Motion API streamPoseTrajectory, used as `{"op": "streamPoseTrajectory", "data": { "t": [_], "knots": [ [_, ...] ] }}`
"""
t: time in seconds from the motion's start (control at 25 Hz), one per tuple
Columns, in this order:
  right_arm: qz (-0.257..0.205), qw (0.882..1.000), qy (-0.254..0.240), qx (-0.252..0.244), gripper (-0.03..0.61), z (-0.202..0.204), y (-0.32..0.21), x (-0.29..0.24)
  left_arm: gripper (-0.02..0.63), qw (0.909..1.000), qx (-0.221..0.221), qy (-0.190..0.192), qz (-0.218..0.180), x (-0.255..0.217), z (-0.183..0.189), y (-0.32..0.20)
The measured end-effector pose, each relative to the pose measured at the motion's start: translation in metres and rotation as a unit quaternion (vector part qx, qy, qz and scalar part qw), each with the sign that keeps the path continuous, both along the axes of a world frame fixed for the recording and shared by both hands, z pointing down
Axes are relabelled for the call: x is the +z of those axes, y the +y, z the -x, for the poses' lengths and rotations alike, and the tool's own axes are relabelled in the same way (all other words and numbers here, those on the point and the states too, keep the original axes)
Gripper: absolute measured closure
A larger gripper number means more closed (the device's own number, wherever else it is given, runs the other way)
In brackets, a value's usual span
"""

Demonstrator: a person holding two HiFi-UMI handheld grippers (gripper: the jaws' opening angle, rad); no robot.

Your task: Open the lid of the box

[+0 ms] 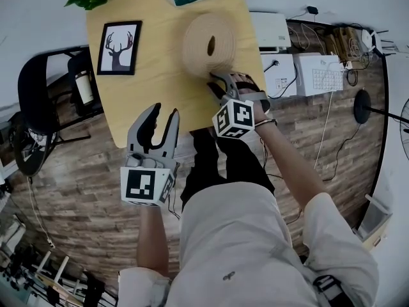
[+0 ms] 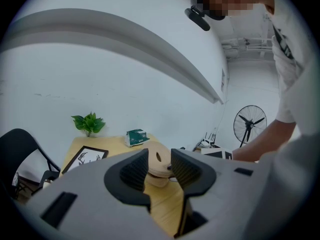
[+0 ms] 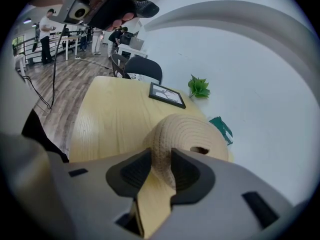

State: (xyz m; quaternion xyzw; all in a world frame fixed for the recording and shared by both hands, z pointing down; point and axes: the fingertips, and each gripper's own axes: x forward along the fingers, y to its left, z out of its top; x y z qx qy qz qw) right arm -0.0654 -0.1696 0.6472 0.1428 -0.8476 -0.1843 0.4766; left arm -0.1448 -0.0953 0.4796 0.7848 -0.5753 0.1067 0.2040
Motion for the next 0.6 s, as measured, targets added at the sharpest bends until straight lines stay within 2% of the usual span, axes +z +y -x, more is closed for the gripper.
{"op": "streamPoseTrajectory", "data": {
  "t": [0.6],
  "knots": [
    [-0.011,1.000,-0.005,0.001,0.486,-0.002,-0.002,-0.034,0.477,0.9997,0.010,0.000,-0.022,-0.023,-0.003,-0.001]
  ]
}}
